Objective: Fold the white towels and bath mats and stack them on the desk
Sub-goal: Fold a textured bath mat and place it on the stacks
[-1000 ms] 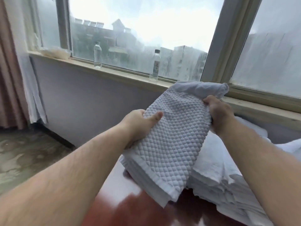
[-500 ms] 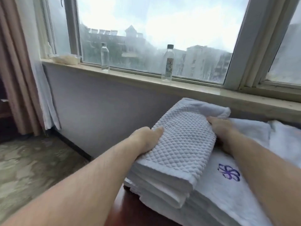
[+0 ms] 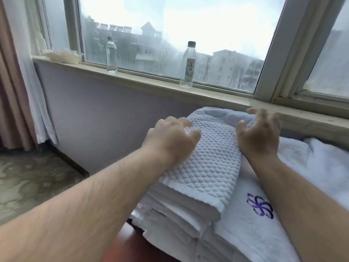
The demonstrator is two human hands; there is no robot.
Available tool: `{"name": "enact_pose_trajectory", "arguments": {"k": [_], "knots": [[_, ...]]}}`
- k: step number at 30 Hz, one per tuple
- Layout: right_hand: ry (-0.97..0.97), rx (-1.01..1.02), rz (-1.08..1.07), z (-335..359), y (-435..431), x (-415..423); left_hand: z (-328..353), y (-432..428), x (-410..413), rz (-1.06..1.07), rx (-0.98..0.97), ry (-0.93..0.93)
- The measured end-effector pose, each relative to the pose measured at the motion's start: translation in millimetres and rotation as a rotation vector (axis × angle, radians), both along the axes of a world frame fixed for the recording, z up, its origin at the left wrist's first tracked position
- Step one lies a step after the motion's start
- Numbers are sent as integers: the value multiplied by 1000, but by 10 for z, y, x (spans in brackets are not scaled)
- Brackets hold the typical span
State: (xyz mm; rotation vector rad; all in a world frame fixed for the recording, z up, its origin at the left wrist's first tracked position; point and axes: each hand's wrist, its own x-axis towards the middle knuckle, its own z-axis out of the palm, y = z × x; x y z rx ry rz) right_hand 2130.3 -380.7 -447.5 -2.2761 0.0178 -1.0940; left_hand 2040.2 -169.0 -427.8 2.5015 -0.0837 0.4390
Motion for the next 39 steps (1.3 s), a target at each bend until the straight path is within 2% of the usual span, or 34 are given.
{"name": "enact_pose_trajectory", "arguments": {"k": [2, 4, 12, 17, 22, 27, 30, 36, 39], "knots": [[130, -1, 64, 11, 11, 7, -78, -103, -46, -102, 70, 191], [263, 58, 154, -8, 20, 21, -169, -115, -50, -109, 61, 278], [307, -58, 154, -75, -7, 56, -226, -113, -21, -78, 44, 268], [444, -149, 172, -84, -28, 86, -254, -159, -69, -31, 80, 189], [613, -384, 192, -20, -169, -284, -230, -171, -191, -35, 201, 169], [586, -427, 213, -19, -409, -1088, -254, 54, -525, -81, 219, 244], [574, -460, 214, -36, -485, -1595, -294, 29, -937, -70, 220, 210], [545, -614, 119, 239, -668, -2329, -74, -539, -1603, -213, 234, 210], [498, -506, 54, 358, -1105, -2753, 51, -962, -1815, -285, 242, 176]]}}
